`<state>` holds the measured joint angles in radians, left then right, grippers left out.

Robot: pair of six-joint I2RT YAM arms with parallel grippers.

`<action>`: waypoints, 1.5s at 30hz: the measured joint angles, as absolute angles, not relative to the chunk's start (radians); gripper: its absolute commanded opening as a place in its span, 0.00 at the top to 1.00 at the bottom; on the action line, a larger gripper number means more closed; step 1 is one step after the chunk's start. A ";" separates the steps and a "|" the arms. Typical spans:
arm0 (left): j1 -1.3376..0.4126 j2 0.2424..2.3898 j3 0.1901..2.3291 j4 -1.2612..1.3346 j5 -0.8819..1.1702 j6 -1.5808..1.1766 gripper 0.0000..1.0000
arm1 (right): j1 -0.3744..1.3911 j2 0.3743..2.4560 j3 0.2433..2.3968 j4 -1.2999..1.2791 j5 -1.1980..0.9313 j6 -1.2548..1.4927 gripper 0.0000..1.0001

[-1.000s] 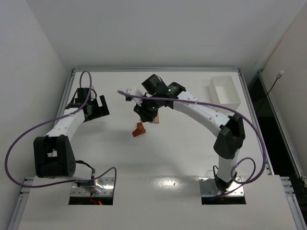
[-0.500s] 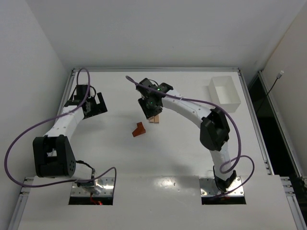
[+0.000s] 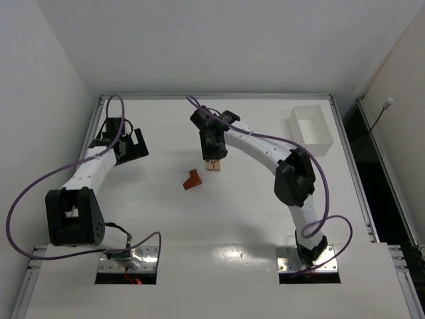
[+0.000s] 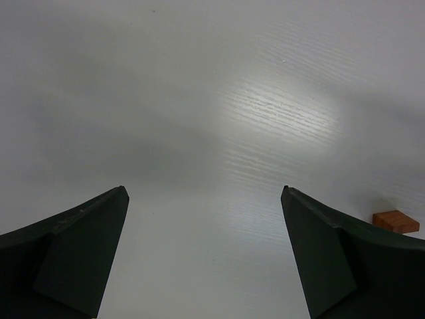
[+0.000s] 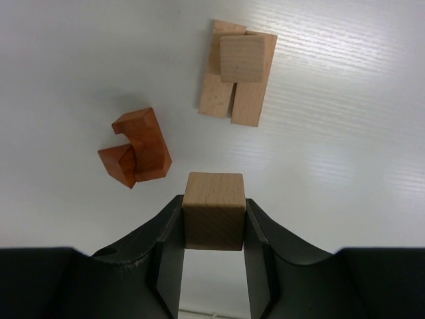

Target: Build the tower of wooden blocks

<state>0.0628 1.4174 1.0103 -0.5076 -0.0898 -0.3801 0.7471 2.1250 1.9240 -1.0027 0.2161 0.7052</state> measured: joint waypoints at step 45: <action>0.063 1.443 1.003 -0.499 -0.071 -0.382 0.00 | 0.709 2.333 2.041 -1.027 0.183 0.806 1.00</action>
